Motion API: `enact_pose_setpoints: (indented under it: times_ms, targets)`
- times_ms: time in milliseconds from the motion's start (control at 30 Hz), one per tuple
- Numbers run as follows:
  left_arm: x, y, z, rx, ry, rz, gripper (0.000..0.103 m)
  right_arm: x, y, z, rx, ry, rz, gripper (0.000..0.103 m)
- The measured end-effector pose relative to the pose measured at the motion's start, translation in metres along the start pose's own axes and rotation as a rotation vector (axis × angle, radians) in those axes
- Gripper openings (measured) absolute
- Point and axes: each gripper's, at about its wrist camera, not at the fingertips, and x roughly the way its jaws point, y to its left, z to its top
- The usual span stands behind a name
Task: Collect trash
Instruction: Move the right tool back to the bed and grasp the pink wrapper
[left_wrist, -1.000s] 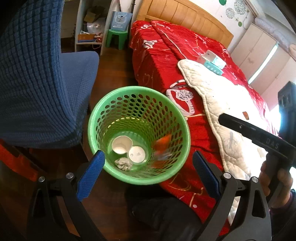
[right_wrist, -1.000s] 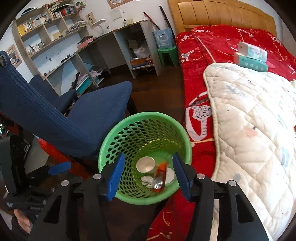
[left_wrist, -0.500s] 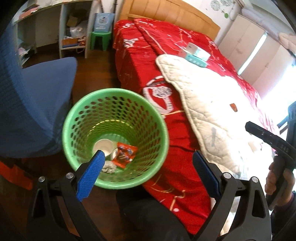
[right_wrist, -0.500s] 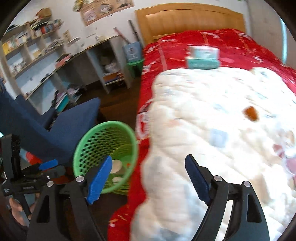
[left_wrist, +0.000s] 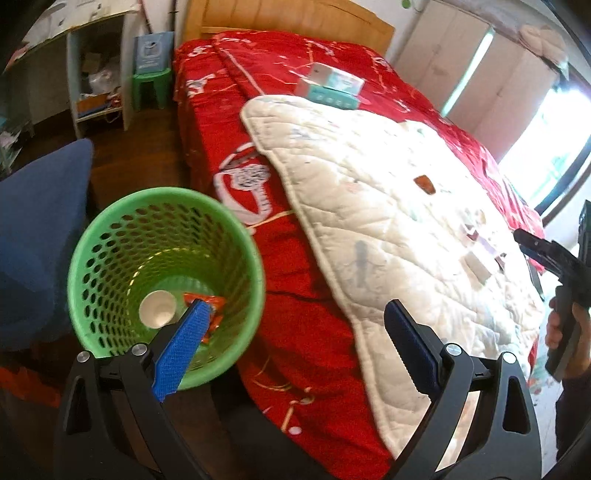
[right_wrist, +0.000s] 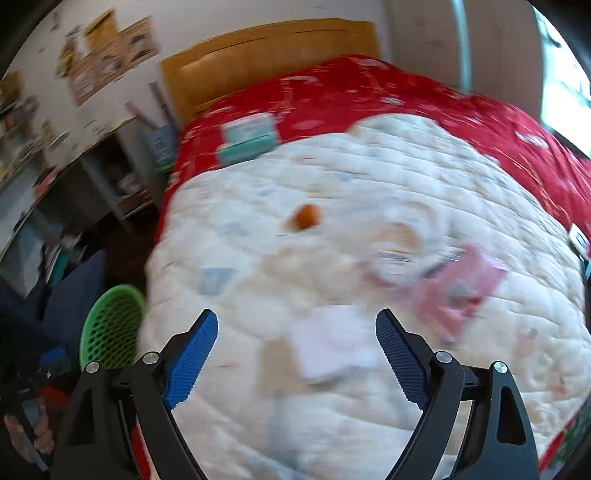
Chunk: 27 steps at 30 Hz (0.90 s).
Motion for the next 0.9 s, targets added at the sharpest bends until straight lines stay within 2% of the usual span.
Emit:
enact_pose_setpoints:
  times_ms: [200,400,600,767,900]
  targets:
    - [0.009,-0.021,0.002,0.037,0.012,-0.017,0.094,0.002,-0.076,0.012,0.165,0.029,-0.079,0.084]
    - [0.015,-0.034,0.003,0.076,0.02,-0.027,0.094,0.022,-0.131,0.02,0.316,0.089,-0.088,0.074]
    - [0.023,-0.046,0.006,0.104,0.027,-0.039,0.094,0.05,-0.153,0.029,0.413,0.13,-0.096,0.067]
    - [0.03,-0.059,0.007,0.131,0.034,-0.054,0.094,0.068,-0.166,0.034,0.482,0.147,-0.103,0.066]
    - [0.036,-0.073,0.009,0.156,0.04,-0.072,0.094,0.079,-0.169,0.04,0.495,0.163,-0.151,0.065]
